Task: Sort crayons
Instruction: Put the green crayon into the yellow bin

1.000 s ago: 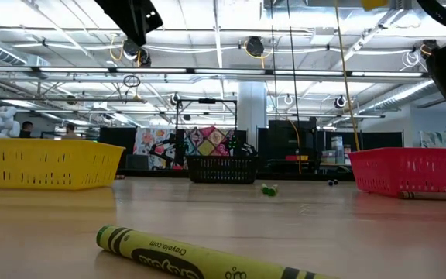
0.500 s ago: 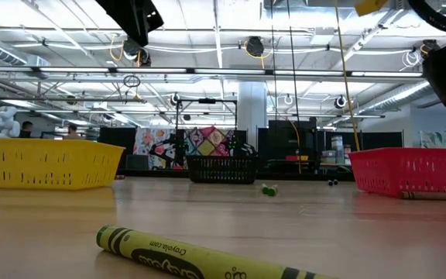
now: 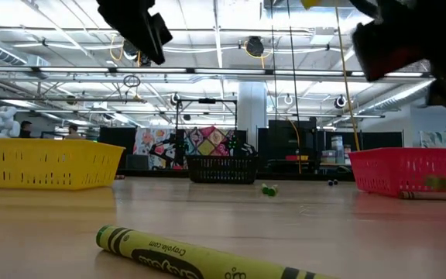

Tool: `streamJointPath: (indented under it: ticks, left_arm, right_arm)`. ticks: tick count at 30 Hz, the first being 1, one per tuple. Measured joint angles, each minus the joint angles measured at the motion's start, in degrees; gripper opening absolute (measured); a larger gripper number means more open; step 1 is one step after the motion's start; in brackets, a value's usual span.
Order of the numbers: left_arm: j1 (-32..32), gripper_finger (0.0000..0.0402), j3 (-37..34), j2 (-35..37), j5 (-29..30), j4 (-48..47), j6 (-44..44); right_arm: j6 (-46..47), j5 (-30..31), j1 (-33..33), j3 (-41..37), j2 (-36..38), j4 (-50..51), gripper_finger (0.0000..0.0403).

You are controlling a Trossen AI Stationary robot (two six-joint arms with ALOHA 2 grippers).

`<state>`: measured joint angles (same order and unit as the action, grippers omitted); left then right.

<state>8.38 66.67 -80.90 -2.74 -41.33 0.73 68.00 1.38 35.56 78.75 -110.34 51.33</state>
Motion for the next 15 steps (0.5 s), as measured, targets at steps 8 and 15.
streamJointPath:
  ticks: [8, 15]
  left_arm:
    - [0.0, 0.0073, -5.2, 0.0, -0.2, 11.2, 0.0]
    - [0.0, 0.0073, -10.5, 0.0, -1.3, 27.3, 0.0]
  right_arm:
    - [-6.3, 11.0, -2.7, 6.2, 0.1, 1.0, 0.0001]
    - [-7.1, 25.3, -2.8, 14.3, 0.2, 9.0, 0.0000]
